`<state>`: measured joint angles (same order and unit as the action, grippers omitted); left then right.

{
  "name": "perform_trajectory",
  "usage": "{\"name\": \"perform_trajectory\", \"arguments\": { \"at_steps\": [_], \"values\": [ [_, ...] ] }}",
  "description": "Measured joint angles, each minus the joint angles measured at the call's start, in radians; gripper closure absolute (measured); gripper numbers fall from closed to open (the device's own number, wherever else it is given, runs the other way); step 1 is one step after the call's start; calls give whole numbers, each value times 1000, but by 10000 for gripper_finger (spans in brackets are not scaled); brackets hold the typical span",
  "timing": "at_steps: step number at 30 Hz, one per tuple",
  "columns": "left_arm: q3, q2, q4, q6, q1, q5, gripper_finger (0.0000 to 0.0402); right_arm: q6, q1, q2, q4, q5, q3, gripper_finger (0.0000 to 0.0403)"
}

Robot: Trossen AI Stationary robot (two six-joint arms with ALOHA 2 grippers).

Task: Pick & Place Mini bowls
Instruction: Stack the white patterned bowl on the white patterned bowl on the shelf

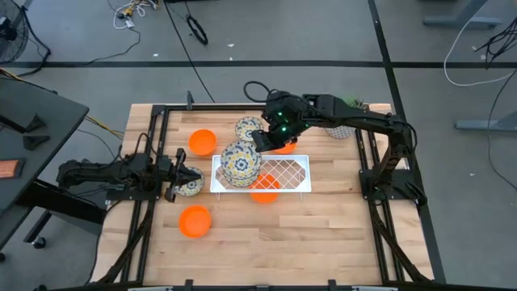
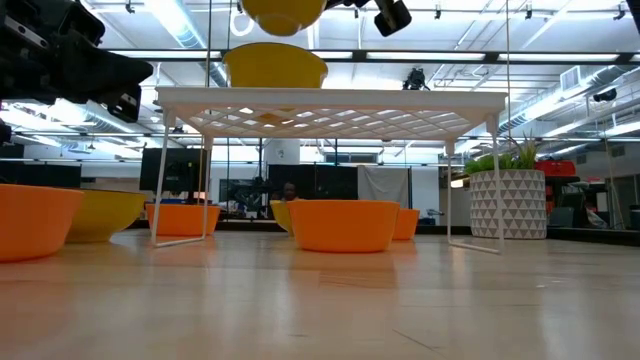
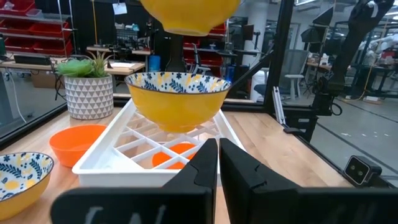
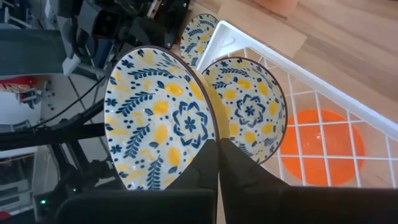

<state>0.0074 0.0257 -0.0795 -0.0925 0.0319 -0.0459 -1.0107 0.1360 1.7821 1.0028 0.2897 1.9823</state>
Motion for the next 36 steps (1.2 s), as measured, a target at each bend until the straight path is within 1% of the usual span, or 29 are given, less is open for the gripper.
{"name": "perform_trajectory", "arguments": {
  "at_steps": [8, 25, 36],
  "values": [
    [0, 0, 2, 0, 0, 0, 378, 16, 1, 0, -2, -1, -2, 403],
    [0, 0, 2, 0, 0, 0, 378, -22, 1, -1, -81, -1, -95, 403],
    [0, 0, 2, 0, 0, 0, 378, -2, 1, -1, -82, -1, -97, 403]
  ]
}}
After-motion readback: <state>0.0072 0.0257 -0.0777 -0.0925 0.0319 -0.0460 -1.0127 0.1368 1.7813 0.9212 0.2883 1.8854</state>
